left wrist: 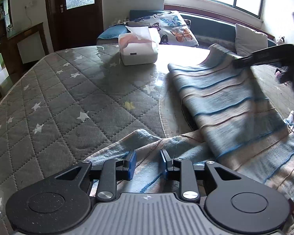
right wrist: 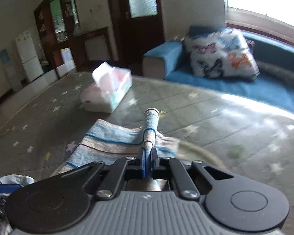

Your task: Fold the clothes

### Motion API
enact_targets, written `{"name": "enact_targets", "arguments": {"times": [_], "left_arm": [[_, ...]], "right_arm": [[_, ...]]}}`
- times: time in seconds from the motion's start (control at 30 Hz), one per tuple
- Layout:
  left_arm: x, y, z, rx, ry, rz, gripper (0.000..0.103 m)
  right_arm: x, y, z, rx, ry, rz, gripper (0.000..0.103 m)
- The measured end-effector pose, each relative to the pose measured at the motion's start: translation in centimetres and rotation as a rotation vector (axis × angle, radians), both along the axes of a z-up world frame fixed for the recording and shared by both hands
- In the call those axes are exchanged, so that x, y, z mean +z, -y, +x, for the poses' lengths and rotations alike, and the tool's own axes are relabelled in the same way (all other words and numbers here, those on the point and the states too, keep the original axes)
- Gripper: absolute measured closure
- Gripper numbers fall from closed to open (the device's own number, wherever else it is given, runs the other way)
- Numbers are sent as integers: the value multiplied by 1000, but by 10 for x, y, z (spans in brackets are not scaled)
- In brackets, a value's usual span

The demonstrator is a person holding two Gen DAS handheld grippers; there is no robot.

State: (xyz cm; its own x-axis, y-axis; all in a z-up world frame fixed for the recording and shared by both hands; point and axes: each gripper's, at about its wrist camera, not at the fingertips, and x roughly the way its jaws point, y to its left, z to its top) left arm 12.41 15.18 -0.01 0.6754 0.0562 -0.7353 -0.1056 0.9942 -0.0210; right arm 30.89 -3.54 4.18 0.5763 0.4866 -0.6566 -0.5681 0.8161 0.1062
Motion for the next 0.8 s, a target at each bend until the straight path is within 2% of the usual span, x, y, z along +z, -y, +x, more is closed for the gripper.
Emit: {"name": "enact_targets", "arguments": {"times": [0.2,0.37,0.5,0.63,0.8], "left_arm": [[0,0,1,0,3,4,74],[-1,1,1,-6,4,17,74],[1,2,3,4,-14,28,74],[17,8,11,-3,4,26,74],[36,37,43,-88,43,-27,74]], "right_arm": [[36,56,-30,-154,143,-86,99],[49,106,-55,-273,166,-156,99],[29,136,-74,-327,86,-217,99],[4,155,-86,-347,4,-253,99],[-10,160,-95,-345,-30,-242,98]]}}
